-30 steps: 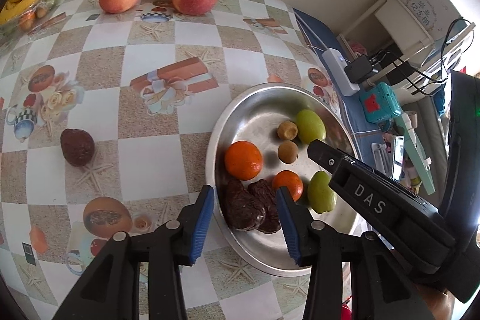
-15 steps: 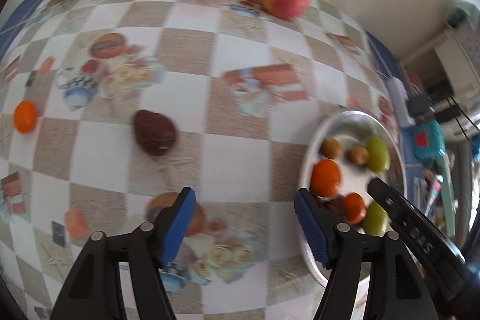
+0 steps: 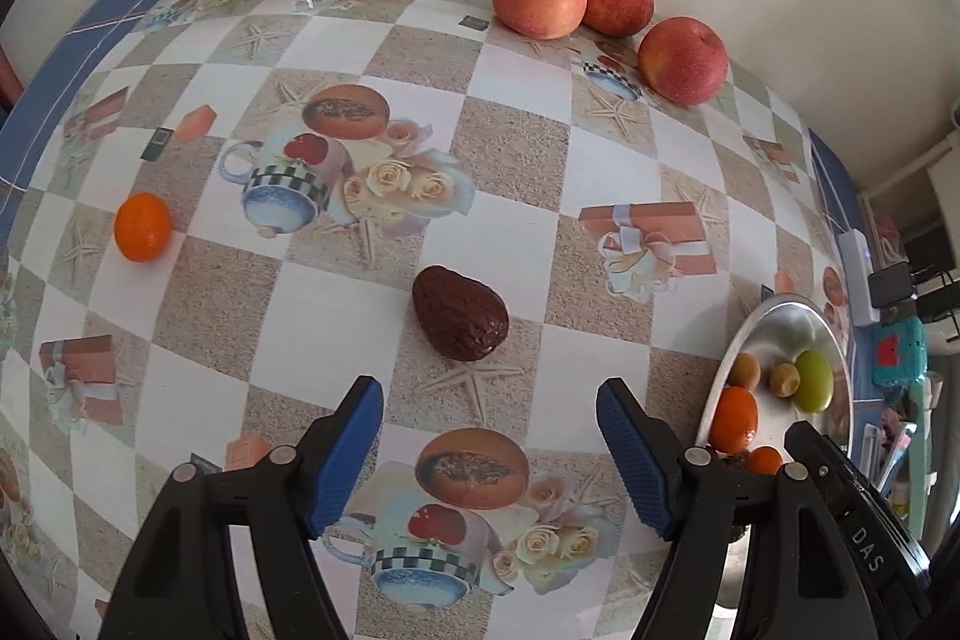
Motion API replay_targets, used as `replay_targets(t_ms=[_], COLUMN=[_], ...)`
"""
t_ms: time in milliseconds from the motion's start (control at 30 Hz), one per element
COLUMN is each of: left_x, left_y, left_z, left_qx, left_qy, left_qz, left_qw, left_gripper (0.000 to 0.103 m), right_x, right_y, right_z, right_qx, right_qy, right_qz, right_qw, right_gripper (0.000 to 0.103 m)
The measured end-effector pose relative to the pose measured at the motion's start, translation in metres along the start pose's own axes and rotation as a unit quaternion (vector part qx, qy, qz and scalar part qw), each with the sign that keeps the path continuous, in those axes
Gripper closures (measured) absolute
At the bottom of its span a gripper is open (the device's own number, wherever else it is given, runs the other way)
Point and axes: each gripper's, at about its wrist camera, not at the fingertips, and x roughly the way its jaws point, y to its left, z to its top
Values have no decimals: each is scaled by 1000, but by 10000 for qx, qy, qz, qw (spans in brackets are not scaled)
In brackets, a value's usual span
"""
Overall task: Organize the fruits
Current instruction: 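Withdraw both open tools from the bowl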
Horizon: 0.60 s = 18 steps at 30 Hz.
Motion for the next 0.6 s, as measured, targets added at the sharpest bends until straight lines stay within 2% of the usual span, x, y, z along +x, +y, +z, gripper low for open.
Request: replay_targets(t_ms=[100, 333, 367, 400, 433, 500, 567, 600], left_x=[0, 0, 0, 0, 0, 0, 1, 1], left_y=[-2, -3, -3, -3, -2, -1, 1, 2], left_z=[0, -1, -1, -1, -1, -1, -1, -1], left_qx=[63, 135, 138, 136, 120, 128, 157, 153], left_qy=[-29, -78, -82, -88, -139, -202, -223, -228], left_qz=[56, 131, 133, 142, 188, 319, 496, 541], left_qw=[10000, 9998, 9998, 9998, 9997, 9992, 9984, 9982], left_gripper=[20, 18, 16, 4, 0, 0, 0, 0], right_x=[1, 2, 2, 2, 3, 2, 3, 3], right_y=[1, 1, 1, 1, 1, 1, 2, 1], right_z=[0, 0, 0, 0, 0, 0, -1, -1], right_qx=[-23, -24, -27, -30, -34, -38, -41, -5], right_qy=[21, 41, 46, 50, 53, 51, 55, 33], right_qz=[-12, -11, -10, -10, -9, -16, -71, -76], right_qw=[10000, 10000, 10000, 10000, 10000, 10000, 10000, 10000], right_gripper=[67, 67, 67, 67, 67, 64, 29, 6])
